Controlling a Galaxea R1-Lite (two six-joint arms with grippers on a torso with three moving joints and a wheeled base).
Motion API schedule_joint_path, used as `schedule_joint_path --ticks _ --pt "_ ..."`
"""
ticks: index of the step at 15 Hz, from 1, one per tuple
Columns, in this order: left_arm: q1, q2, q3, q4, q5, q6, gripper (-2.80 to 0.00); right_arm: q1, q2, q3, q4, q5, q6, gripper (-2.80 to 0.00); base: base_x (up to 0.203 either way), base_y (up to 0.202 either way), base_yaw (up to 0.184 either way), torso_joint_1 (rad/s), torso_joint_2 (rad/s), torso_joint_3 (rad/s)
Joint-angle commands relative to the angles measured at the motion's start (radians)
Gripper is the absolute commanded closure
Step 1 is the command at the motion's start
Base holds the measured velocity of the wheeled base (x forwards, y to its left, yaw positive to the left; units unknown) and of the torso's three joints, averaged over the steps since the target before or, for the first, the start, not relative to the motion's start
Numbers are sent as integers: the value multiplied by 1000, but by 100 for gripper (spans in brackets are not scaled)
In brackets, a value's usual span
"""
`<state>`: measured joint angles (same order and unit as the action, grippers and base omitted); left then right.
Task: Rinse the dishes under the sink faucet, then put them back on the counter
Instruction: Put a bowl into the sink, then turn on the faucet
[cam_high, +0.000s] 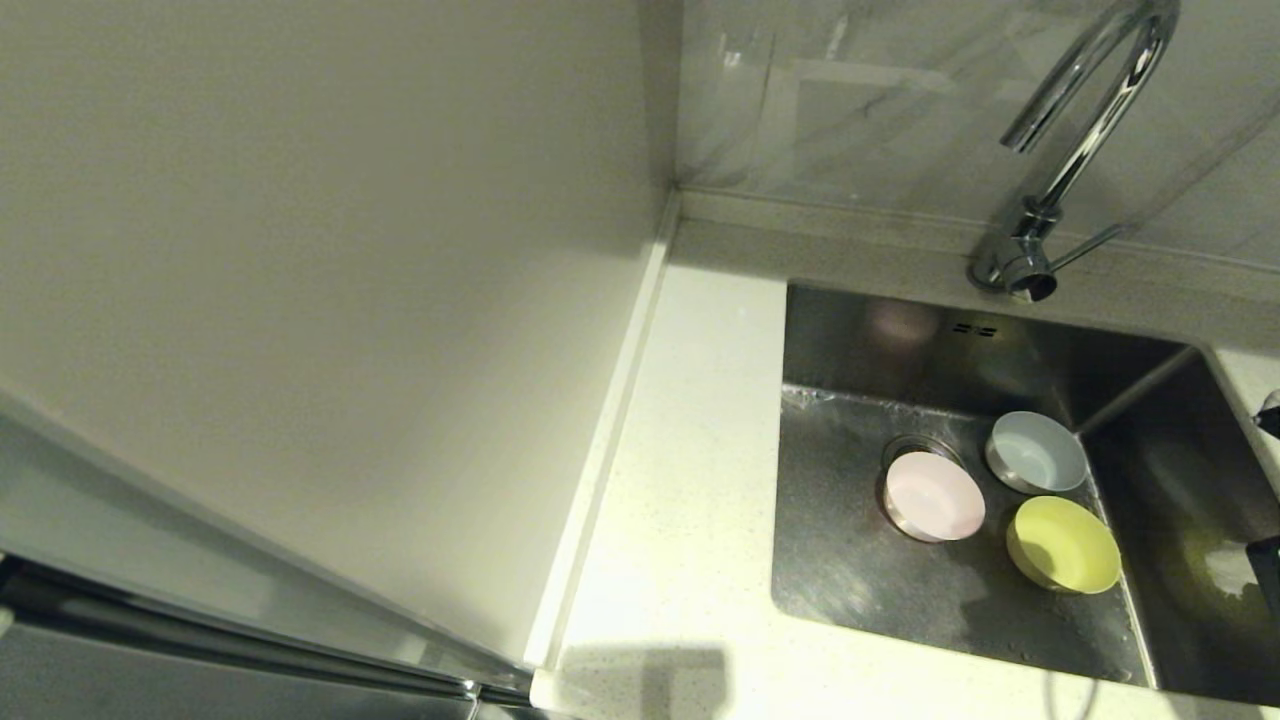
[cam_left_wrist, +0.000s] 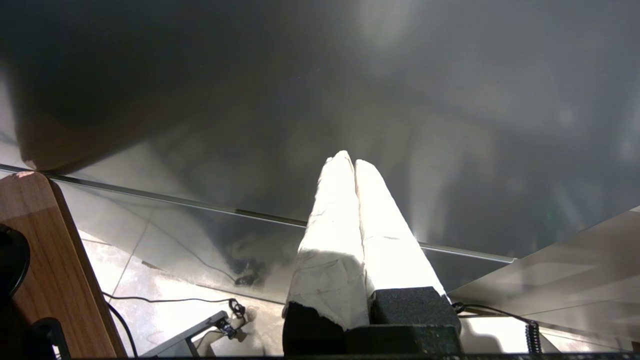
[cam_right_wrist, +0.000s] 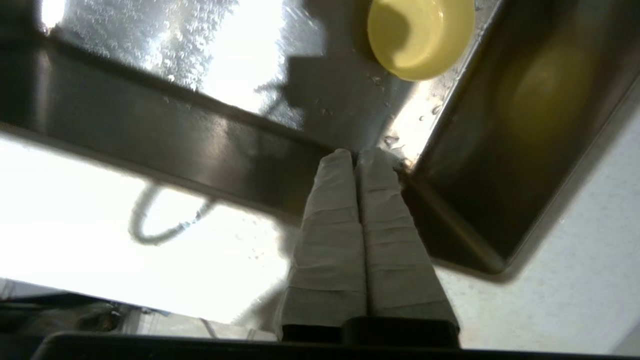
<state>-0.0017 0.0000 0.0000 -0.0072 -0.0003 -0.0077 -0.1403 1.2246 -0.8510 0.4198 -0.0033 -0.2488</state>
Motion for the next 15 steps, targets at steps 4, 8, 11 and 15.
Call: schedule_joint_path --ticks 4,8,11,15 --pt "0 0 3 0 0 0 0 -35 176 -169 2 32 81 0 0 0 0 0 0 0" --pt "0 0 3 0 0 0 0 -37 267 -331 -9 55 211 0 0 0 0 0 0 0" --pt "0 0 3 0 0 0 0 -32 309 -384 -260 55 221 0 0 0 0 0 0 0" --pt "0 0 2 0 0 0 0 -31 355 -400 -501 54 223 0 0 0 0 0 0 0"
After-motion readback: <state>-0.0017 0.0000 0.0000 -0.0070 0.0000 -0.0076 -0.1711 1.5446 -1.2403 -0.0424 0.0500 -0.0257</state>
